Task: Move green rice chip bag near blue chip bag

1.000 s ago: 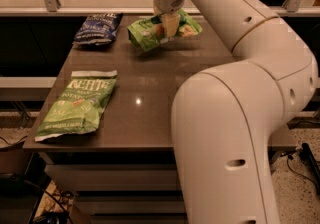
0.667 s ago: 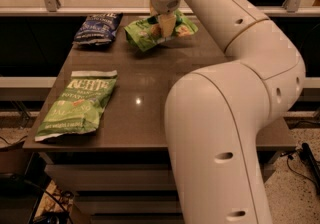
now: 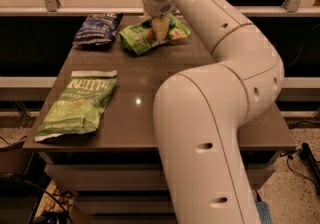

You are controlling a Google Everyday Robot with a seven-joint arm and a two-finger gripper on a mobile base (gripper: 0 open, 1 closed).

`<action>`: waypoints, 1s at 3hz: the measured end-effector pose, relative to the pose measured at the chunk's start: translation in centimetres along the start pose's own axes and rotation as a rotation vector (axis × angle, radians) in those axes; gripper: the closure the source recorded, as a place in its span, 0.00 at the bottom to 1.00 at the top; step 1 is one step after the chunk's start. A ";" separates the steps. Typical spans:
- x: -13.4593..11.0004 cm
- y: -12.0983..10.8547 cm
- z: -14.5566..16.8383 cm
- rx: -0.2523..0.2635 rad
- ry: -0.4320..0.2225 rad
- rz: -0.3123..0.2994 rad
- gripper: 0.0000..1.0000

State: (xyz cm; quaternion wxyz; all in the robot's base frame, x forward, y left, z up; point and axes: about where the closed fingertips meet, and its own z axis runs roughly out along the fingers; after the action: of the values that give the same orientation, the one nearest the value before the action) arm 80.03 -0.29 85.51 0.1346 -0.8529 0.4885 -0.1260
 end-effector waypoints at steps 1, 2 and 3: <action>-0.6 -0.1 1.2 -0.021 -0.011 -0.013 1.00; -0.8 -0.1 1.6 -0.034 -0.015 -0.017 0.82; -0.8 -0.1 1.6 -0.034 -0.015 -0.016 0.59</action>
Offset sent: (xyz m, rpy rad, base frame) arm 0.0074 0.0103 -0.0259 -0.0275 0.0930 0.0283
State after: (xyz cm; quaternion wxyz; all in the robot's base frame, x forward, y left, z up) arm 80.27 0.61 84.02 0.1230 -0.8600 0.4824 -0.1122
